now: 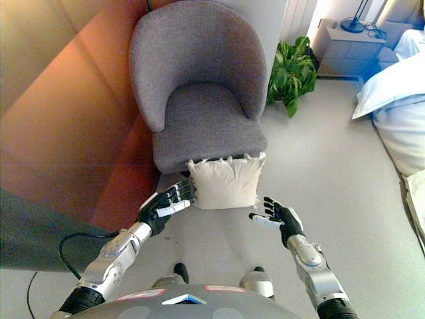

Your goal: Pick up the pillow and put it on the sofa.

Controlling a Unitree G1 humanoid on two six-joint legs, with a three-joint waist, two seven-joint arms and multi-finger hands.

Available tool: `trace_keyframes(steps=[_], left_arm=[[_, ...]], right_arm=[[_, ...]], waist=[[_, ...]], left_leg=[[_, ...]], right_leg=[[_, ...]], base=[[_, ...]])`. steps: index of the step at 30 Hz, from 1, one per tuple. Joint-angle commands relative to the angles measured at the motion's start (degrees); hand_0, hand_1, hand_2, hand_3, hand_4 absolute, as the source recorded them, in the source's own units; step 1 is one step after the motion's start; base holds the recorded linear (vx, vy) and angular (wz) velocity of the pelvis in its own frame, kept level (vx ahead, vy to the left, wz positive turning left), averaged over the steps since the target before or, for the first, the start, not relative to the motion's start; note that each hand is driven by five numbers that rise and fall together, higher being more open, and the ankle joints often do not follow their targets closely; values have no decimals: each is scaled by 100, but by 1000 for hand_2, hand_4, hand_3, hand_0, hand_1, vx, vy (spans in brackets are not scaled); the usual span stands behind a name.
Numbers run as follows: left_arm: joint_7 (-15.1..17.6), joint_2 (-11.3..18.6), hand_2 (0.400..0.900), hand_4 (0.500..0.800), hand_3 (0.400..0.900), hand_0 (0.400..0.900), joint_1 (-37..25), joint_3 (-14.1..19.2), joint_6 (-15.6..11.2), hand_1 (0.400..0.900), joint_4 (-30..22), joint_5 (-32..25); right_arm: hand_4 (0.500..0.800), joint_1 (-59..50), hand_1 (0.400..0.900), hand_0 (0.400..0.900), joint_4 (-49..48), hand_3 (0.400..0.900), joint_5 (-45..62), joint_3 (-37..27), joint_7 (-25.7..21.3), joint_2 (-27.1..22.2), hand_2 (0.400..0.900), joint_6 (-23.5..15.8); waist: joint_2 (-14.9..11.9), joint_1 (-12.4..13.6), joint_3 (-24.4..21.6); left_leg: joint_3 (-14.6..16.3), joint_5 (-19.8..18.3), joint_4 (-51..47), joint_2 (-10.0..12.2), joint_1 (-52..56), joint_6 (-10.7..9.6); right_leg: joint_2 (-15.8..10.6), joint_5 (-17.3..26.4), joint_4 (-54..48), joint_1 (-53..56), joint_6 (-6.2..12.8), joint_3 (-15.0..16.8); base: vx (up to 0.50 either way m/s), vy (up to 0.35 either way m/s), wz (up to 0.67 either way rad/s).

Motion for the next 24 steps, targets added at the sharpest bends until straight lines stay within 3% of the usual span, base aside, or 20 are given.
trace_keyframes(steps=[1,3,7,24], left_arm=[[197,96,900,800,900,900,-498,362,-673,900,-293,135],[-25,123,900,800,900,900,-371,416,-705,900,-419,165],[-129,160,900,800,900,900,-335,352,-704,900,-479,229],[-48,155,900,800,900,900,-277,353,-657,900,-457,253]], right_arm=[[800,-495,900,900,-421,900,-16,-208,-155,132,900,-356],[800,-398,900,900,-487,900,-49,-244,-75,117,900,-366],[800,-395,900,900,-481,900,-25,-220,-81,75,900,-401],[800,-406,900,900,-506,900,-62,-124,-170,117,900,-392]], waist=[[-109,-3,-104],[-112,-5,-118],[-112,15,-105],[-91,34,-143]], left_leg=[[171,-609,27,94,524,-11],[228,-597,27,110,525,-2],[273,-613,27,116,550,15],[326,-656,27,116,630,51]], right_leg=[[-46,401,-8,-288,121,-170],[-47,400,-8,-311,107,-170],[-33,367,-8,-280,99,-183],[21,256,-8,-184,56,-183]], base=[[-16,-8,3],[0,0,0],[-9,-7,-3],[1,-5,0]])
